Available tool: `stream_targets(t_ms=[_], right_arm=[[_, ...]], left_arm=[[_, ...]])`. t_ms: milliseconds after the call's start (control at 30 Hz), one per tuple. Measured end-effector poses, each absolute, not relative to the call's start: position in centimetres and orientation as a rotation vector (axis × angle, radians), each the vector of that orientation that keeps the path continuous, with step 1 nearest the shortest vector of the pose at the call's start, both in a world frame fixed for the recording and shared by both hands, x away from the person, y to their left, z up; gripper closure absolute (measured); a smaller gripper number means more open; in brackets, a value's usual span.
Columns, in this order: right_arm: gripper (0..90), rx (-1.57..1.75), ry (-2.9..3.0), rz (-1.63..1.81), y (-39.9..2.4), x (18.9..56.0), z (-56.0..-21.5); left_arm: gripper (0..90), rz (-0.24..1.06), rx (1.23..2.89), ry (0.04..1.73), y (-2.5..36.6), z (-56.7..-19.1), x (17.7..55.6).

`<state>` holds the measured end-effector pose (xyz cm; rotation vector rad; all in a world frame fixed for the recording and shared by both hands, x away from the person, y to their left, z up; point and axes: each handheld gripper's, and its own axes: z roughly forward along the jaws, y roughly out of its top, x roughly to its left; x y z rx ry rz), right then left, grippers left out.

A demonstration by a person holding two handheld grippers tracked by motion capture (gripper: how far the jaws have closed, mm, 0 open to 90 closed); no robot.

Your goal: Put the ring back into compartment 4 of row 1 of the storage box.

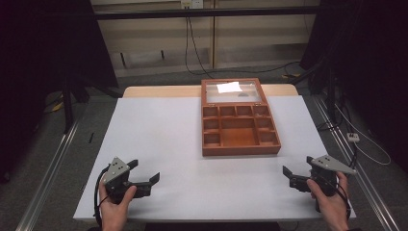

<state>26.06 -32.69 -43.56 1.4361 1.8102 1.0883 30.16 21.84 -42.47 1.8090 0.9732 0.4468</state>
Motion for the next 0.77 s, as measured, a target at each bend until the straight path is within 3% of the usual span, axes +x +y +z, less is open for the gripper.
stream_targets(t_ms=[767], right_arm=[[4.9, 1.421, 1.755, 1.070, -33.3, 25.2, -44.8]], left_arm=[[5.4, 0.454, 1.805, 0.989, 22.1, -42.5, 30.1]])
